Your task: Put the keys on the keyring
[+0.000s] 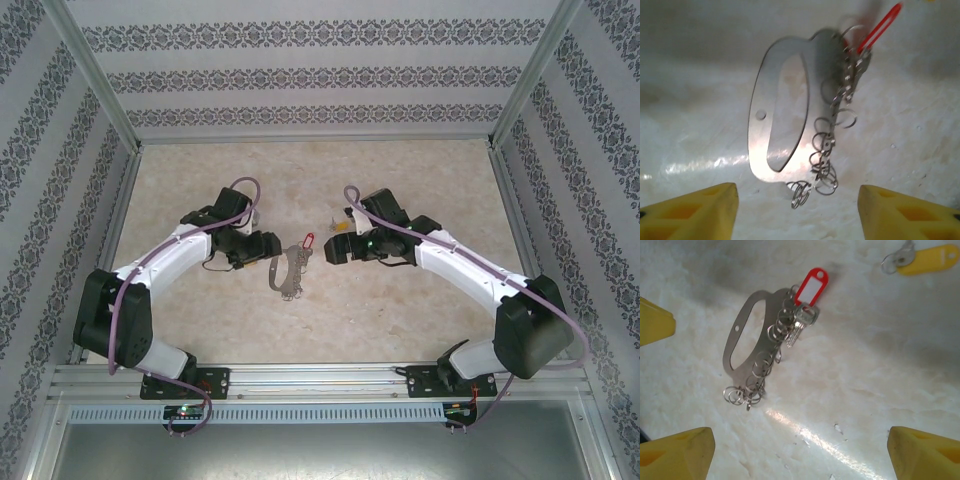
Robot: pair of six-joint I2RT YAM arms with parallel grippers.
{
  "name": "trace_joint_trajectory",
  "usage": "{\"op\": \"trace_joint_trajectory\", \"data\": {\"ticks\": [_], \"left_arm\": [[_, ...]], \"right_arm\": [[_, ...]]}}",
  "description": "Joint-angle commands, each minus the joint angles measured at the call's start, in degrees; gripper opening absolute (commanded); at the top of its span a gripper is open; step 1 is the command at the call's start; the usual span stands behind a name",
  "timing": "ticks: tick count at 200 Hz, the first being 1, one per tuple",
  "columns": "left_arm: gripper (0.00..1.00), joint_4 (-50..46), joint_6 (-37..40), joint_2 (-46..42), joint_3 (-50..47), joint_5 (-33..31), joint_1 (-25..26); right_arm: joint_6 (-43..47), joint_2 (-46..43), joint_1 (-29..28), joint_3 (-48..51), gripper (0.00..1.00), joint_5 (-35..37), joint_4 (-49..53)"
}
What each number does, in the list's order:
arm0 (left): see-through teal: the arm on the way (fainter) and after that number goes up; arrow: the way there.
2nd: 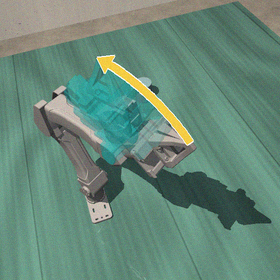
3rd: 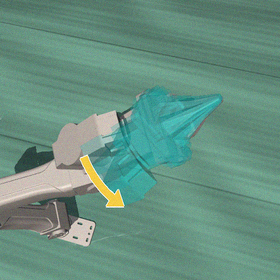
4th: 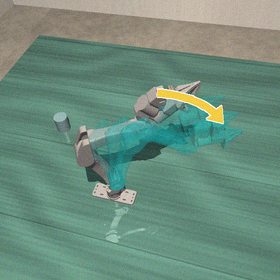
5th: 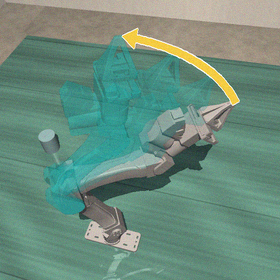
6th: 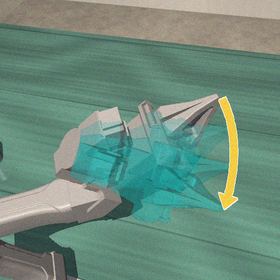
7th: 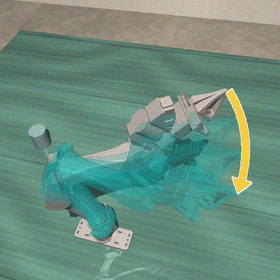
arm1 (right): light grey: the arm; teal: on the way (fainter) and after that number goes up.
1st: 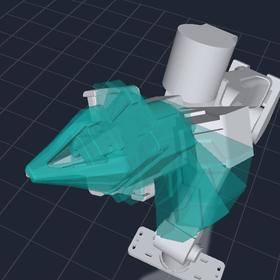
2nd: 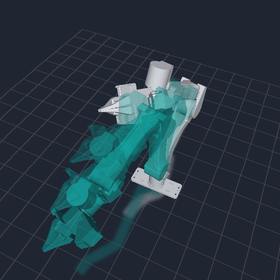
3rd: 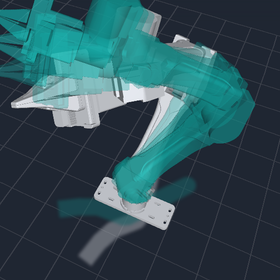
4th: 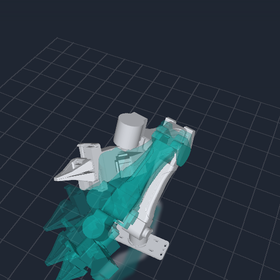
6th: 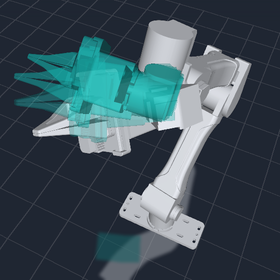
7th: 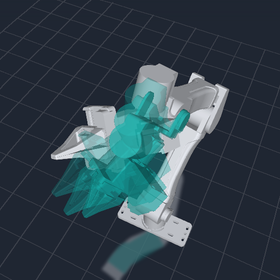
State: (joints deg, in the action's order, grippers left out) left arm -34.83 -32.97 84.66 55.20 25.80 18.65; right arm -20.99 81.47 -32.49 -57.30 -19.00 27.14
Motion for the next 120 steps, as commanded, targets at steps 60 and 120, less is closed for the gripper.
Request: {"op": "trace_joint_trajectory", "data": {"ticks": [60,120], "left_arm": [[0.49,-0.89,-1.54,-3.48,-7.67,3.22,2.77],[0.41,5.78,-5.24,-0.78,-10.24,4.76,5.45]], "right_arm": [[-4.67,-0.18,-1.67,4.06,0.96,1.37,-4.57],[-5.02,0.46,-1.7,4.08,0.98,1.64,-4.56]]}}
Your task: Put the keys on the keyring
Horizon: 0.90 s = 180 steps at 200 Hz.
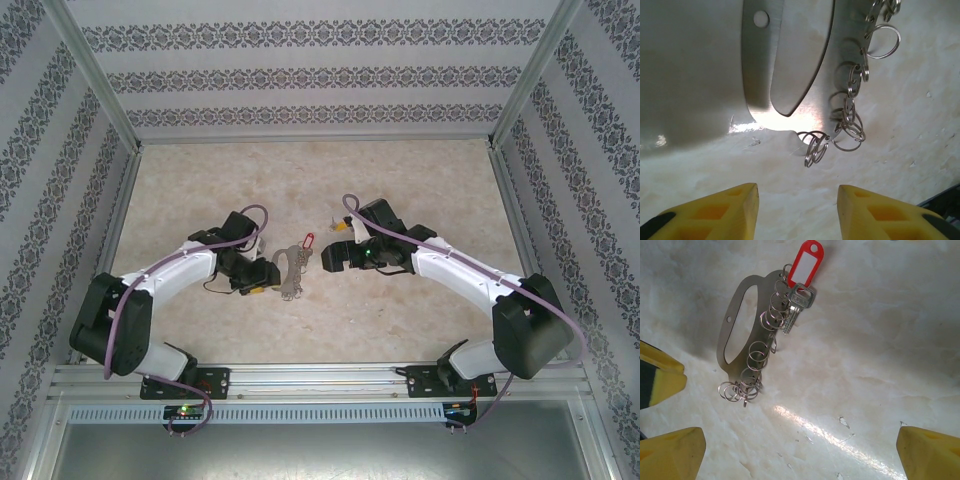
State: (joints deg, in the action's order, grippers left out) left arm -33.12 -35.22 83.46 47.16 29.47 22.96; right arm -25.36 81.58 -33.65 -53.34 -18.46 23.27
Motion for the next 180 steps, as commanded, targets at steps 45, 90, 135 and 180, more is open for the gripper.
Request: {"op": "trace_joint_trajectory", "data": {"ticks": [45,90,135,180], "left_arm": [[0.36,7.11,-3.62,3.01,-2.55,1.58,2.59],[0.32,8.73,-3.57,5.74,-1.9,1.95,4.02],[0.29,9.39,-2.97,7.43,-0.95,2.22,4.12],[0.24,9.35,-2.55,8.34,-0.06,2.51,4.21]], "right_arm": [[-0.72,0.95,-0.19,0.0,0.98,1.93,-0.24],[-0.84,0.96,-0.18,-0.19,0.98,2.89,0.19],[-1.08,0.85,-0.01,-0.25,0.98,3.57,0.39],[-0.83,1.12,0.25,-0.62,0.98,3.94,0.55]]}}
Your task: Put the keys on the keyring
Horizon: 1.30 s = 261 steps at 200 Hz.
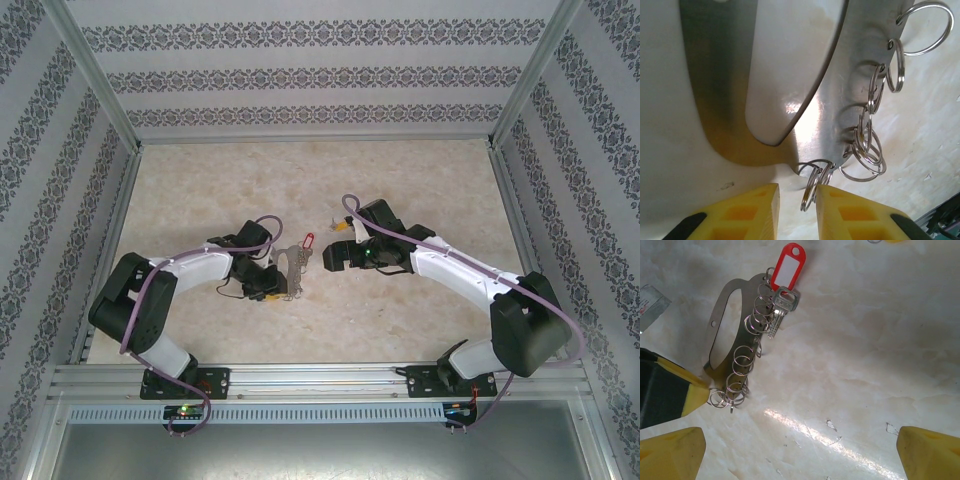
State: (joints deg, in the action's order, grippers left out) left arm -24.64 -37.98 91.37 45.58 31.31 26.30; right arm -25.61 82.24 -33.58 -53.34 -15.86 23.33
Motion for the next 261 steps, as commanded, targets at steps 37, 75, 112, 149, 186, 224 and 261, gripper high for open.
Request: {"op": "trace_joint_trajectory", "data": {"ticks": [37,75,112,149,186,224,261], "left_arm": [[0.2,1.07,0.19,0.82,1.49,1.02,0.85],[0.16,1.24,0.34,1.04,1.84,1.54,0.94],[0.16,1.79,0.21,1.94,2.02,2.43,1.34],[0.11,2.05,0.23,2.49,2.3,2.42,1.59],[0.09,2.03,0.14,2.42,2.32,2.49,1.67],[0.02,1.43,0.45,1.9,2.56,2.36,1.74],[0.0,-4.64,4.49,-2.23,6.35,-1.46,1.76]], "right_arm": [[-0.54,0.78,0.53,-0.89,0.98,1.25,0.45],[-0.41,1.43,0.71,-1.15,0.98,0.95,0.31],[-0.24,1.41,0.93,-1.15,0.98,0.92,0.22],[-0.31,0.83,1.06,-0.63,0.98,1.02,0.31],[-0.35,0.45,1.33,-0.27,0.98,1.13,0.25],[-0.37,0.31,1.42,-0.14,0.98,1.16,0.13],[-0.1,-0.47,1.76,0.15,0.98,1.07,-0.53]]}}
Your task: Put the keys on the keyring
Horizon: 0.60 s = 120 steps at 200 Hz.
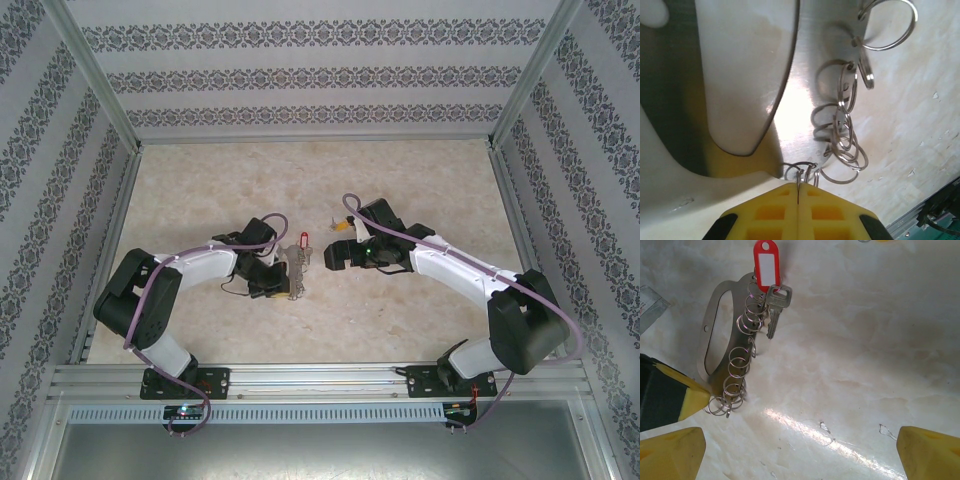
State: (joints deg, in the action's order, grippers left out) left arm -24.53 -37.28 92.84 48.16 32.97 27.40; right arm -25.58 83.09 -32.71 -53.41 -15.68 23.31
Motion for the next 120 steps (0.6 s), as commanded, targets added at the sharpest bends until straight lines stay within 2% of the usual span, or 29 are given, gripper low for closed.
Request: {"op": "trace_joint_trajectory", "data": {"ticks": [1,60,96,120], "left_arm": [[0.0,-4.96,3.96,-3.92,3.95,-3.28,0.65],[0.0,-17.85,15.25,-9.93,13.82,-11.0,0.68],[0.0,-19.97,21.14,-13.46,17.16,-12.02,0.62],[0.0,-18.95,26.08,-16.53,18.44,-12.08,0.56]], "right_arm": [[-0.15,-1.42,0.89,0.22,0.98,0.86,-0.57],[1.8,-5.83,2.14,0.5,0.98,-3.59,-6.63],[3.32,-8.33,3.08,-1.09,0.98,-6.72,-9.2],[3.66,-9.24,4.14,-2.43,0.92,-8.98,-10.19]]}}
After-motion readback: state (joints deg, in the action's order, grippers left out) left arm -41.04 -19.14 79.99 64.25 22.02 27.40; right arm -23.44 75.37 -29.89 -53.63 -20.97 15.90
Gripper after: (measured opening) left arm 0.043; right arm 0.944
